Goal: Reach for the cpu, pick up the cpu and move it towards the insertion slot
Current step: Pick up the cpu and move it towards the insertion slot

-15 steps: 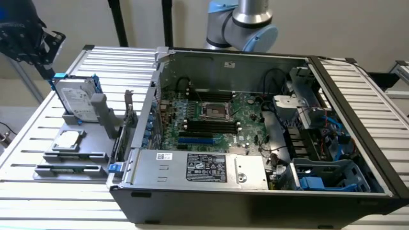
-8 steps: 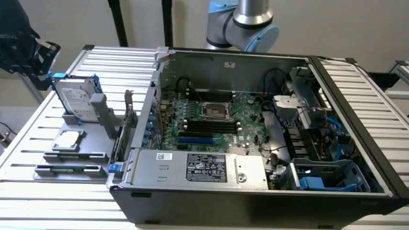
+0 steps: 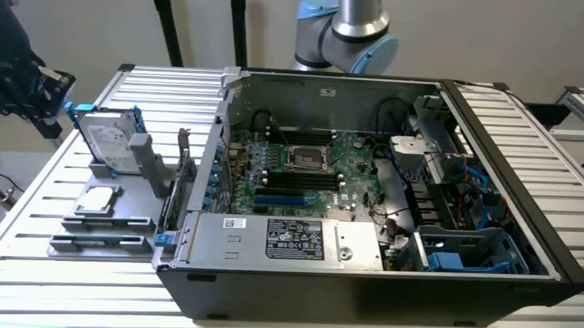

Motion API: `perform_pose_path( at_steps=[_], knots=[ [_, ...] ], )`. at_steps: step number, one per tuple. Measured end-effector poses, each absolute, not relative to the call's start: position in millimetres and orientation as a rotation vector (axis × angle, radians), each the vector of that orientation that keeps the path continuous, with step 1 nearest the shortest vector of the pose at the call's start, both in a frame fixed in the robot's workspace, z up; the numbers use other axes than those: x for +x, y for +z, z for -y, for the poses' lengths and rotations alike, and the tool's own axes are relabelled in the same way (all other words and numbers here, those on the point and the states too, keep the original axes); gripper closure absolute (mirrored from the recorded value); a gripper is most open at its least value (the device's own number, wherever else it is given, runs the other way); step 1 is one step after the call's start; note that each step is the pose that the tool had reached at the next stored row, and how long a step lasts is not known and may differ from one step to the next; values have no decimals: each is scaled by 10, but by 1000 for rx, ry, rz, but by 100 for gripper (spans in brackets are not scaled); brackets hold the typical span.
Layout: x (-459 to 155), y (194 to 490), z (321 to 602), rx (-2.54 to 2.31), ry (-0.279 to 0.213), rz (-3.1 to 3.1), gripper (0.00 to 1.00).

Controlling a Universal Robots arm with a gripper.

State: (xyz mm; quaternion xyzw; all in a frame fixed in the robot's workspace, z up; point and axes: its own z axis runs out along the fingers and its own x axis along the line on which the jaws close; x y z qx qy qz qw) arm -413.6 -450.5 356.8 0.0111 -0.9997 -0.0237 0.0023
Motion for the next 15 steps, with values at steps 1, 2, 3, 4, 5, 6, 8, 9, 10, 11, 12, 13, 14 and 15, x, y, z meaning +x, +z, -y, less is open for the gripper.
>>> perform_pose_path(
  at_steps=[1,2,3,4,5,6,8,9,10,11,12,13,14,15],
  knots=[
    [-4181,3550,4505,35,-75,3136,89],
    [-4217,3535,4504,36,-75,3136,89],
    [-4232,3523,4498,39,-74,3136,89],
    [-4243,3516,4486,43,-73,3136,89],
    [-4254,3508,4470,47,-73,3136,89],
    [-4264,3502,4451,52,-73,3136,89],
    [-4273,3493,4408,63,-72,3136,89],
    [-4273,3489,4387,70,-71,3136,89],
    [-4273,3487,4374,74,-71,3136,89],
    [-4272,3486,4366,76,-71,3136,89],
    [-4272,3486,4366,76,-71,3136,88],
    [-4272,3486,4366,76,-71,3136,88],
    [-4272,3486,4366,76,-71,3136,82],
    [-4272,3486,4366,76,-71,3136,76]
  ],
)
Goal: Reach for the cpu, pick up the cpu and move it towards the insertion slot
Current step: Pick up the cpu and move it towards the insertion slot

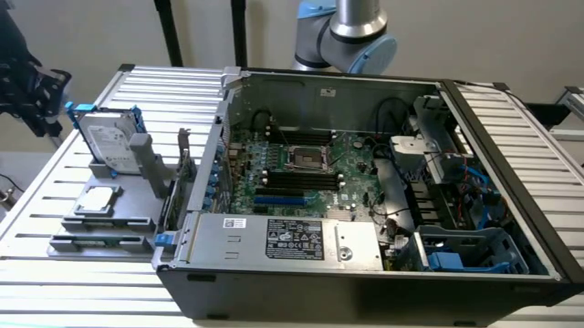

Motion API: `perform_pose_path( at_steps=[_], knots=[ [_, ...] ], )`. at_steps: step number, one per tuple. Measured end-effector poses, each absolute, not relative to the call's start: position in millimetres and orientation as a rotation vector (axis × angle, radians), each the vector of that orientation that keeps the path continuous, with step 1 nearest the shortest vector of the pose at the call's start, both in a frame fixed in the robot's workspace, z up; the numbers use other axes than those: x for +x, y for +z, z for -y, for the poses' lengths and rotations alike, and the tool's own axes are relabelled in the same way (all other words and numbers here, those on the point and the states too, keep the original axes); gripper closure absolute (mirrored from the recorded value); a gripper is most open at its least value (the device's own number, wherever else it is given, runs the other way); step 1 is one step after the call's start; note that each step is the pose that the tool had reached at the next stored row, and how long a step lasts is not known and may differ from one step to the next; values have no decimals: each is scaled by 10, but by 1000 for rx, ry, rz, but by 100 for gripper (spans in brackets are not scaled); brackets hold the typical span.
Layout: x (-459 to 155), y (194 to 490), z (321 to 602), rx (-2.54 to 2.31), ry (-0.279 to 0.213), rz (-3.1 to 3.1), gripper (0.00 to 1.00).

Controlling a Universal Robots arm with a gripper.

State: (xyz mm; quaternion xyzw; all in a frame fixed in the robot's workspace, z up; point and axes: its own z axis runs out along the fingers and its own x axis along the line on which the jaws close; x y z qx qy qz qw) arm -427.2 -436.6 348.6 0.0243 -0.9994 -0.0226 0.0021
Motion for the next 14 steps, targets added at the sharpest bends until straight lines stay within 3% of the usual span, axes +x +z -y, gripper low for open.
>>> perform_pose_path(
  at_steps=[4,5,8,10,11,14],
  knots=[
    [-4273,3487,4366,76,-71,3135,58],
    [-4272,3487,4366,76,-71,3135,58],
    [-4272,3486,4366,76,-71,3136,41],
    [-4272,3487,4366,76,-71,3135,41],
    [-4273,3486,4366,76,-71,3135,35],
    [-4273,3487,4366,76,-71,3135,35]
  ],
)
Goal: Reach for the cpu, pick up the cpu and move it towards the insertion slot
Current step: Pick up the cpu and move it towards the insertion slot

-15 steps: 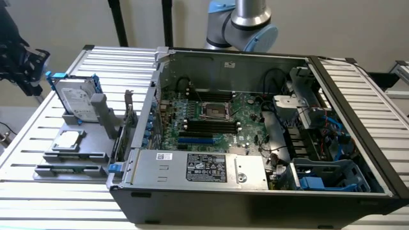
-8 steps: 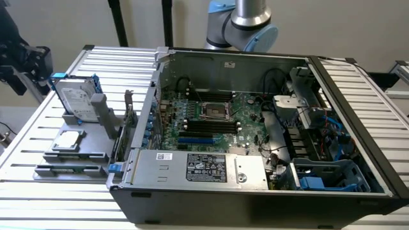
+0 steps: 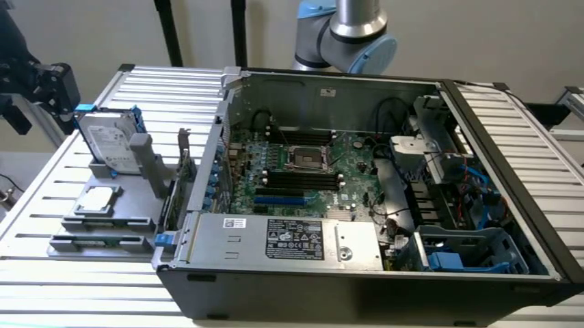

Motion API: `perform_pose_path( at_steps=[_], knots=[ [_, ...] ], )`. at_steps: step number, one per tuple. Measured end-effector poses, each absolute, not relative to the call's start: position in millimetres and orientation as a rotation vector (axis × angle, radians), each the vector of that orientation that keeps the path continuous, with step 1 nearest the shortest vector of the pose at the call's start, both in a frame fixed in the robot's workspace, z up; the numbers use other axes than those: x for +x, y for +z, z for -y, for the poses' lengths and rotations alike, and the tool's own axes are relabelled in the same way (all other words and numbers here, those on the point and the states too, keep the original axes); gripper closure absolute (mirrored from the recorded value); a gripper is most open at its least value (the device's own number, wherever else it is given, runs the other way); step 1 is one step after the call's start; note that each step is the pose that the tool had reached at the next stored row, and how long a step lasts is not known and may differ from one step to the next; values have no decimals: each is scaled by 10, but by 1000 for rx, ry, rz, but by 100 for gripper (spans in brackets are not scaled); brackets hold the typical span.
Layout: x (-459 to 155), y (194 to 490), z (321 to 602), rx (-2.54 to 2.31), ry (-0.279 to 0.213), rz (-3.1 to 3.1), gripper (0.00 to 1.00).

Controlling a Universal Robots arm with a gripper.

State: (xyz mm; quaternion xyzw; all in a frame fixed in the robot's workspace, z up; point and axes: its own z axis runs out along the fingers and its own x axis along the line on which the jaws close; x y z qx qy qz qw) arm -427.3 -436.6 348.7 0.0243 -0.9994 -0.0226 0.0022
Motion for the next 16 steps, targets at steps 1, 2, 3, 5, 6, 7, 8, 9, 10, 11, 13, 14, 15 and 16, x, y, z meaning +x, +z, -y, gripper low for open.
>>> perform_pose_path(
  at_steps=[1,2,3,5,6,7,8,9,10,11,13,14,15,16],
  knots=[
    [-4272,3486,4366,76,-71,3136,35],
    [-4272,3486,4366,76,-71,3136,35],
    [-4272,3487,4366,76,-71,3135,35],
    [-4273,3487,4366,76,-71,3136,35],
    [-4272,3486,4366,76,-71,3136,35],
    [-4273,3487,4366,76,-71,3135,35],
    [-4272,3487,4366,76,-71,3135,35],
    [-4272,3486,4366,76,-71,3135,35],
    [-4272,3484,4366,76,-71,3135,35],
    [-4272,3469,4366,76,-71,3136,35],
    [-4272,3434,4366,77,-71,3135,35],
    [-4272,3415,4366,78,-71,3136,35],
    [-4272,3397,4366,81,-71,3135,35],
    [-4272,3380,4366,83,-71,3135,35]
  ],
)
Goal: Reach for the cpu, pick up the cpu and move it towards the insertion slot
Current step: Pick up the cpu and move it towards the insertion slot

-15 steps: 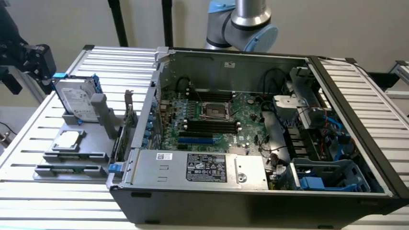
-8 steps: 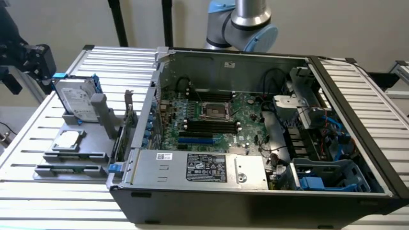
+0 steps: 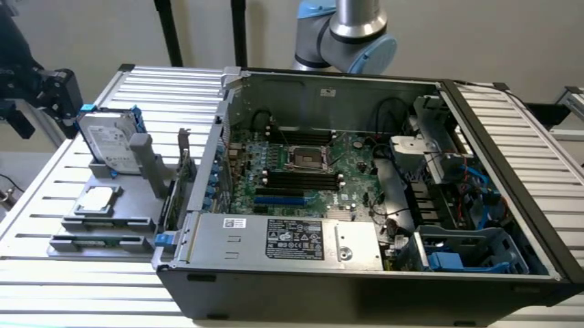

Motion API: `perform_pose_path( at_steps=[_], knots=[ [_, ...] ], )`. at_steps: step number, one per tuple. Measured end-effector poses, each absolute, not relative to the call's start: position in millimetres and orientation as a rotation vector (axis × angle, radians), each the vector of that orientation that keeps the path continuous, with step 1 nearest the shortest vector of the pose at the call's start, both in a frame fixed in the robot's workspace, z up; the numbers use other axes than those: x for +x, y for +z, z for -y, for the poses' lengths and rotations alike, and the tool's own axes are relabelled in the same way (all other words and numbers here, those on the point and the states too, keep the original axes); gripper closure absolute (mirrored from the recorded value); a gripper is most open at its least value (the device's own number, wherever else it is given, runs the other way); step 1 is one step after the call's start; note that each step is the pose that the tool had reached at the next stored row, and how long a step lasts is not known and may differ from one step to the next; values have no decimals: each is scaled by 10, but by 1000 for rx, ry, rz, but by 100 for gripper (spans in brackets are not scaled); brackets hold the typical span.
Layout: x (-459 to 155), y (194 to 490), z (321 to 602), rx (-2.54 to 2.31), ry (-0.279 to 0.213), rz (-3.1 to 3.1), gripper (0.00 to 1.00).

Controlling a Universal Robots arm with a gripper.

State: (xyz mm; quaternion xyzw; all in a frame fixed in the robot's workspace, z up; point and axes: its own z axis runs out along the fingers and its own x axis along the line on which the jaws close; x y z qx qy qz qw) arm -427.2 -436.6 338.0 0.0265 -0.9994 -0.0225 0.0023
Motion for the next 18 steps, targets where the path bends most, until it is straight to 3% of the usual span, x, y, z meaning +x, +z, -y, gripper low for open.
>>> perform_pose_path(
  at_steps=[18],
  knots=[
    [-4211,3051,4366,98,-71,3135,35]
  ],
)
